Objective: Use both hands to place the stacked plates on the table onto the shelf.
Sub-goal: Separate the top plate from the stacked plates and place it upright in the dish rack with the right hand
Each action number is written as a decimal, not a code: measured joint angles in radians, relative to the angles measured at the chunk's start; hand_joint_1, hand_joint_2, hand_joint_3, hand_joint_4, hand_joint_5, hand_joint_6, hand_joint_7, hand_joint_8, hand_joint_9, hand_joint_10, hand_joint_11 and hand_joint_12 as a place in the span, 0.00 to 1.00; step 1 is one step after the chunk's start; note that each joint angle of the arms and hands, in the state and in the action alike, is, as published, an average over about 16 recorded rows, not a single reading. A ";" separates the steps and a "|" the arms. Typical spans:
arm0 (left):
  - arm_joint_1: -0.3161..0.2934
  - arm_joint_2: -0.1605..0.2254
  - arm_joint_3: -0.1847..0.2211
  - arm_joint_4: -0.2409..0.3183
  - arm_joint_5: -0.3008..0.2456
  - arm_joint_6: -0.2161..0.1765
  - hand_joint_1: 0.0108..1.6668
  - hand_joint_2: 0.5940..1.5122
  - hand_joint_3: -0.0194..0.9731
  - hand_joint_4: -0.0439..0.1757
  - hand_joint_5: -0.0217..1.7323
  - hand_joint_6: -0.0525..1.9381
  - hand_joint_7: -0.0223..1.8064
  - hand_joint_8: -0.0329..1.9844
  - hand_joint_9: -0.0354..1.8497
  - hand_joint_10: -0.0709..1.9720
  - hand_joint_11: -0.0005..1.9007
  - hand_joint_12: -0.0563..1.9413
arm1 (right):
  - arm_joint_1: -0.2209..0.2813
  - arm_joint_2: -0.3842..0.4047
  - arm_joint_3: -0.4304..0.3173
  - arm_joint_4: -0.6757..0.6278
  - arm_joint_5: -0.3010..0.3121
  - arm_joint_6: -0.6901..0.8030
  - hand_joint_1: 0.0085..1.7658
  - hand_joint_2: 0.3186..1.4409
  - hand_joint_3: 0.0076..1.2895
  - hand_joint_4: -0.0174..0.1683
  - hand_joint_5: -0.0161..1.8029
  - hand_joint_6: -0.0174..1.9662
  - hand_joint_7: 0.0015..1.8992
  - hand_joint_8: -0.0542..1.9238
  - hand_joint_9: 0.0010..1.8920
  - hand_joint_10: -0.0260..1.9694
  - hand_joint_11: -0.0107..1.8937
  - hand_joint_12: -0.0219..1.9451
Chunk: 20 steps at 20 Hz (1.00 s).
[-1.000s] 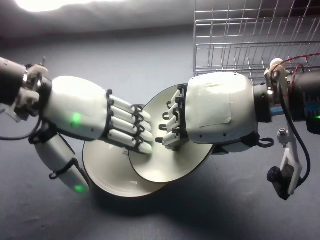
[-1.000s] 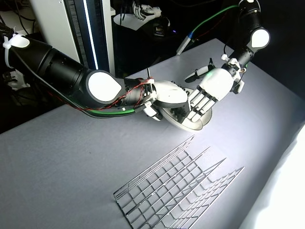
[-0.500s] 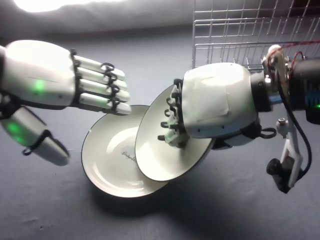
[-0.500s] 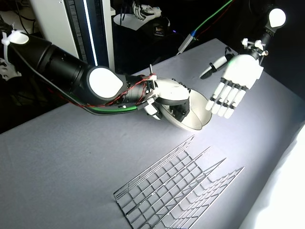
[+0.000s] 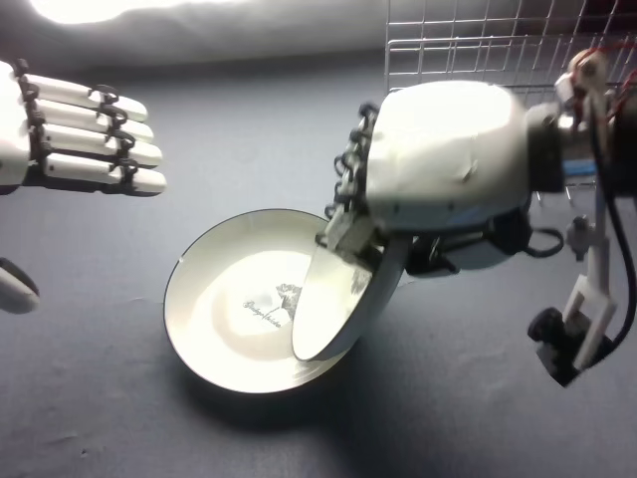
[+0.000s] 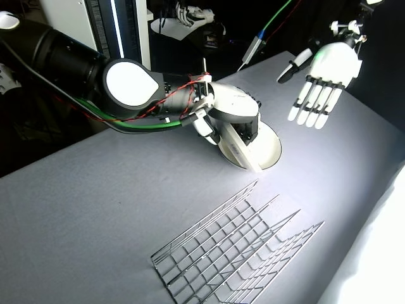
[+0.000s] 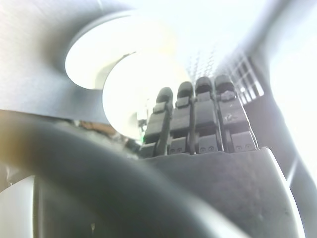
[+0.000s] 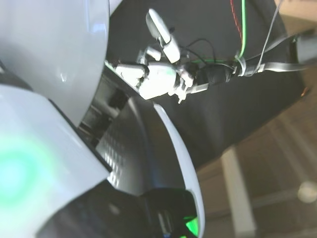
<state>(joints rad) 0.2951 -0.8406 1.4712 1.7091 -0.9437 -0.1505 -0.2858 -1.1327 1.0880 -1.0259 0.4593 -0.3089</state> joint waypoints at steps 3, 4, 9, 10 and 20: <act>0.006 0.029 -0.002 0.001 0.006 0.000 0.00 0.53 0.04 0.22 0.02 0.04 0.02 0.02 0.03 0.04 0.01 0.03 | 0.006 0.015 -0.016 0.106 0.002 0.001 0.75 0.57 0.01 0.10 0.50 0.49 0.56 0.40 0.55 0.47 0.49 0.52; 0.009 0.035 -0.001 0.001 0.008 0.002 0.00 0.53 0.04 0.22 0.02 0.04 0.02 0.02 0.03 0.04 0.01 0.03 | 0.008 0.019 -0.019 0.144 0.003 0.002 0.75 0.57 0.01 0.10 0.50 0.50 0.56 0.40 0.56 0.48 0.49 0.52; 0.030 0.057 0.006 -0.002 0.020 0.018 0.00 0.53 0.04 0.22 0.02 0.04 0.02 0.02 0.03 0.04 0.01 0.03 | 0.031 0.029 -0.031 0.334 0.006 0.008 0.76 0.57 0.00 0.09 0.50 0.50 0.57 0.42 0.57 0.48 0.49 0.52; 0.034 0.060 0.007 -0.002 0.023 0.024 0.00 0.53 0.04 0.22 0.02 0.04 0.02 0.02 0.03 0.04 0.01 0.03 | 0.037 0.030 -0.033 0.369 0.004 0.010 0.76 0.57 0.00 0.09 0.50 0.50 0.58 0.42 0.57 0.48 0.49 0.52; 0.074 0.071 0.026 -0.013 0.050 0.086 0.00 0.52 0.04 0.22 0.02 0.04 0.02 0.02 0.03 0.04 0.01 0.03 | 0.136 0.029 -0.037 0.638 -0.065 0.033 0.77 0.57 0.01 0.08 0.49 0.51 0.58 0.43 0.57 0.49 0.50 0.51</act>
<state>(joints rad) 0.3694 -0.7695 1.4974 1.6957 -0.8933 -0.0648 -0.1498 -1.1037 1.0513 -0.3884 0.3941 -0.2754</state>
